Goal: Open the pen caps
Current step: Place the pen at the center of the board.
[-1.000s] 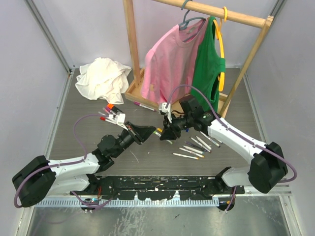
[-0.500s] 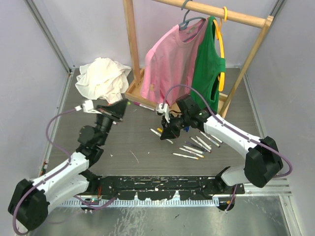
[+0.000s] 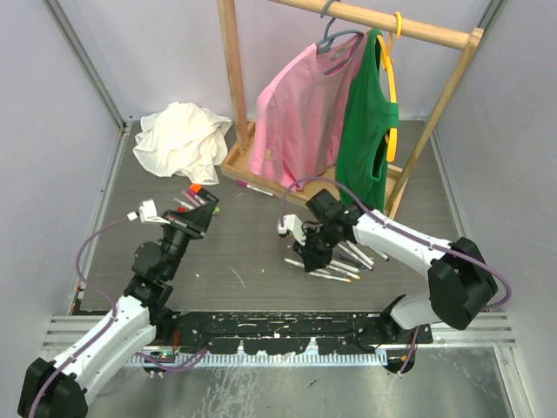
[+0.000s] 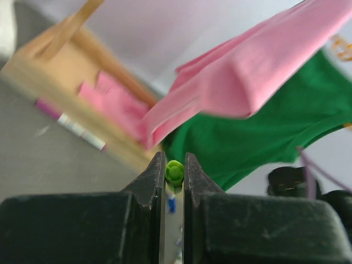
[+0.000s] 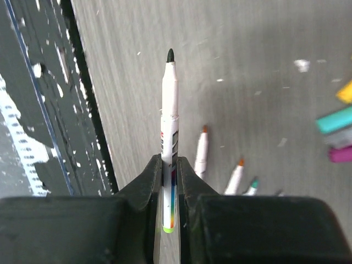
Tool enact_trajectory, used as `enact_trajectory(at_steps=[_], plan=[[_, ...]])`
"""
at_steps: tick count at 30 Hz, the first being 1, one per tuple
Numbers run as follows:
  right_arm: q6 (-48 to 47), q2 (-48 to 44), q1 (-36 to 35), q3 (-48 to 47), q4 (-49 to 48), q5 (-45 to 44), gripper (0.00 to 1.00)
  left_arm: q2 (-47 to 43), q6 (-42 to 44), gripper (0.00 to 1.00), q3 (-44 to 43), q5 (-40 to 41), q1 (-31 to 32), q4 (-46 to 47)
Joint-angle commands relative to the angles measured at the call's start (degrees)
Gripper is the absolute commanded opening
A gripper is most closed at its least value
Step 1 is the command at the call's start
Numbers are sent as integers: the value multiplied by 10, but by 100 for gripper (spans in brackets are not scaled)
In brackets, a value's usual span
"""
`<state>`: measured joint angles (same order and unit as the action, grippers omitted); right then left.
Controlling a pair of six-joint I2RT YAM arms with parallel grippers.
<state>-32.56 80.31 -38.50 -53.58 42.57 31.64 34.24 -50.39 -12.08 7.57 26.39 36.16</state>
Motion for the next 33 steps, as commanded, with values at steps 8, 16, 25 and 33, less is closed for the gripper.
enact_trajectory(at_steps=[8,16,25,33], plan=[[22,96,-122,6,22,-113,1,-75,-86,0,82,-20,-2,-90],[65,114,-134,0,1,-164,3,-65,-112,0,103,-25,-3,-89],[76,132,-135,0,-5,-194,11,-27,-124,0,104,-32,-3,-69],[76,129,-135,-1,-1,-195,25,0,-124,0,102,-43,-2,-58]])
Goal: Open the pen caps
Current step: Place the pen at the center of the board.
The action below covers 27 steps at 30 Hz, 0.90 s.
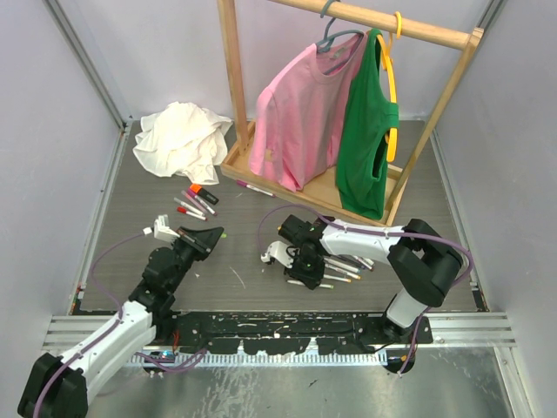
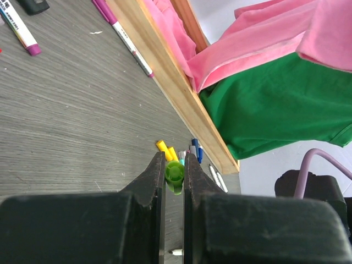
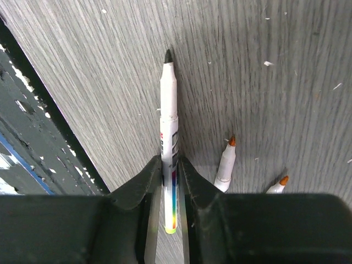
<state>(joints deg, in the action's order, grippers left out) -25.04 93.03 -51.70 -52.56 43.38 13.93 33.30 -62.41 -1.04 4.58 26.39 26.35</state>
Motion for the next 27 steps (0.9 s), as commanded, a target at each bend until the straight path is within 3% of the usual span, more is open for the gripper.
enact_trajectory(at_steps=[1,12,22,27], plan=[[1,2,-3,-12,-9,-18,26,12,-3,0,-8,-16,-2,41],[1,3,-3,-15,-11,-26,32,79,-13,0,-19,-36,10,48],[-1,-23,-3,-23,-11,-16,39,225,-8,0,-85,59,131,45],[-2,-31,0,-25,-9,-7,39,308,-34,0,-126,70,151,39]])
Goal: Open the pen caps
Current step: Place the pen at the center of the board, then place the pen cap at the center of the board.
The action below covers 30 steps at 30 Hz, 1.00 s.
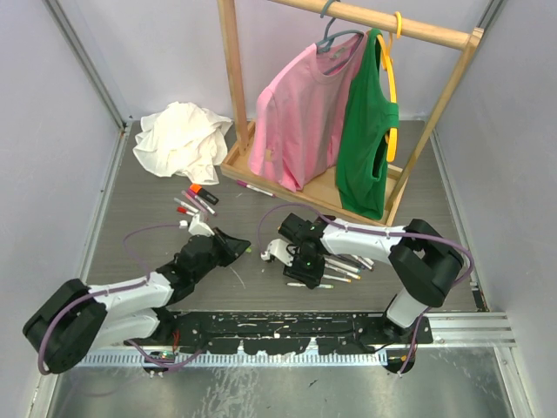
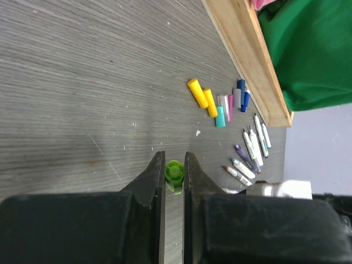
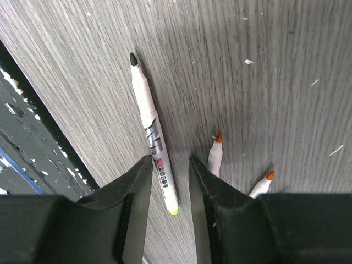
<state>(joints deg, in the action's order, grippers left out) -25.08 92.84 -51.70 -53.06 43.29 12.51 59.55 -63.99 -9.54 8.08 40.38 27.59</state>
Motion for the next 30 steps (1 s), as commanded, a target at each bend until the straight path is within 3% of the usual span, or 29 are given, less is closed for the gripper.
enact_trajectory(at_steps=[1,21,25,30], plan=[[-1,-31,2,-22,-8,10,39,61,-22,0,-49,33,13,26],[-12,-91,59,-30,-1,41,45,353,-97,0,-248,-53,45,-51],[-13,-97,70,-31,-1,46,45,362,-104,9,-246,-44,46,-51],[-13,-94,70,-32,-1,52,45,359,-101,28,-247,-39,45,-60]])
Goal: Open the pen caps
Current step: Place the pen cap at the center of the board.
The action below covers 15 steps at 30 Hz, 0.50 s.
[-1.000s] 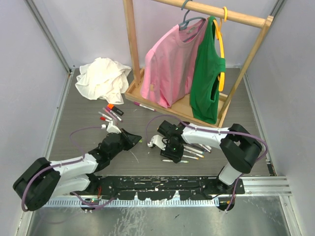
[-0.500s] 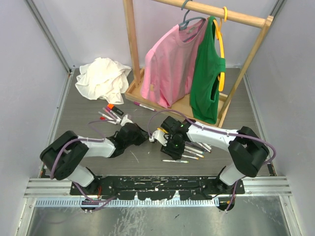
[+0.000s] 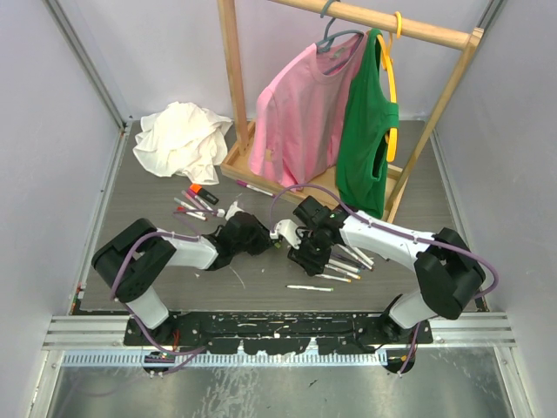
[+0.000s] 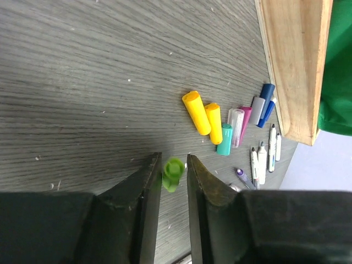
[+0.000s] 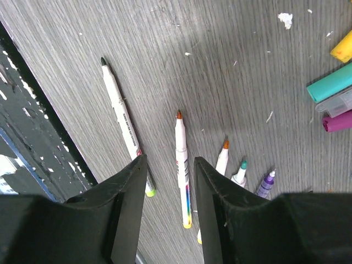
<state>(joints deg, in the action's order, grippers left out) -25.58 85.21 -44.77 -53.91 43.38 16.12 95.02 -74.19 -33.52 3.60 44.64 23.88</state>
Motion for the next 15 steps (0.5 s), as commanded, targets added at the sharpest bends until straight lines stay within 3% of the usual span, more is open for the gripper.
enact_trajectory(at_steps=[1,5,15], plan=[[-8,-16,1,-24,-1,18,46,5,1,29,-7,4,3,-23],[-11,-14,1,-25,1,26,46,4,-1,36,-4,5,3,-23],[-15,-19,2,-26,0,27,46,-46,9,37,14,18,2,-31]])
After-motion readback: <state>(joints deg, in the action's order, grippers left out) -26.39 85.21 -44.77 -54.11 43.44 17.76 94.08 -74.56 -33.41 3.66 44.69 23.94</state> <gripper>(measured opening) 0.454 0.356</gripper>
